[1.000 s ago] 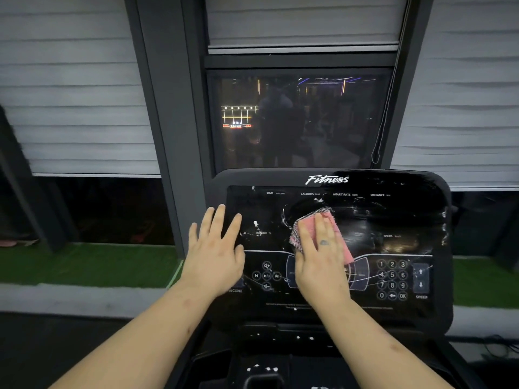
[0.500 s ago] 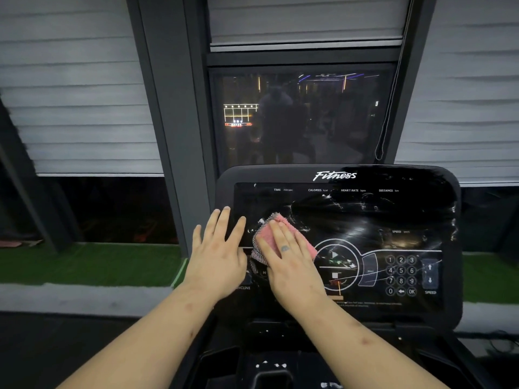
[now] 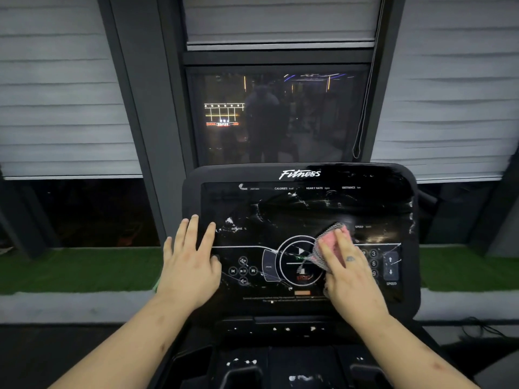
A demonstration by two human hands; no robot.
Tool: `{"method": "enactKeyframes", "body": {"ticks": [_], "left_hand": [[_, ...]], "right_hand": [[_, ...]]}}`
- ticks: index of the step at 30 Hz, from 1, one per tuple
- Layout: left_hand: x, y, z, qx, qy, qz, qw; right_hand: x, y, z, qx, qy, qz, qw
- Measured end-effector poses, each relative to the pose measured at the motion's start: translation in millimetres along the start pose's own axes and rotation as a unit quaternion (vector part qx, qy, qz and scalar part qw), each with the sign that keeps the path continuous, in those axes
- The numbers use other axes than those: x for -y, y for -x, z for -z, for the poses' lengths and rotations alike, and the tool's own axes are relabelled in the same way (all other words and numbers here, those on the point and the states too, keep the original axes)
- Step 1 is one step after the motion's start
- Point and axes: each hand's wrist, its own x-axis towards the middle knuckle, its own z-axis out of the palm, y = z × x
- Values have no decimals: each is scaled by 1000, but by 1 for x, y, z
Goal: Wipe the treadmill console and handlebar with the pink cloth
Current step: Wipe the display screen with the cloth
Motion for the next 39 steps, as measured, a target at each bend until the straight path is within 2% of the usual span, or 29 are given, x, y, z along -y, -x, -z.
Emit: {"method": "enactKeyframes", "body": {"ticks": [8, 20, 31, 39], "left_hand": [[-4, 0, -4, -4, 11, 4, 1000], [-2, 2, 1, -4, 17, -17, 1000], [0, 4, 6, -4, 46, -24, 999], [10, 2, 0, -21, 72, -53, 996]], "right_hand": [[-59, 10, 4, -32, -46, -122, 991], [20, -41, 1, -58, -97, -129, 985], [137, -134, -1, -87, -127, -27, 988], [225, -164, -17, -21, -104, 110, 988]]}}
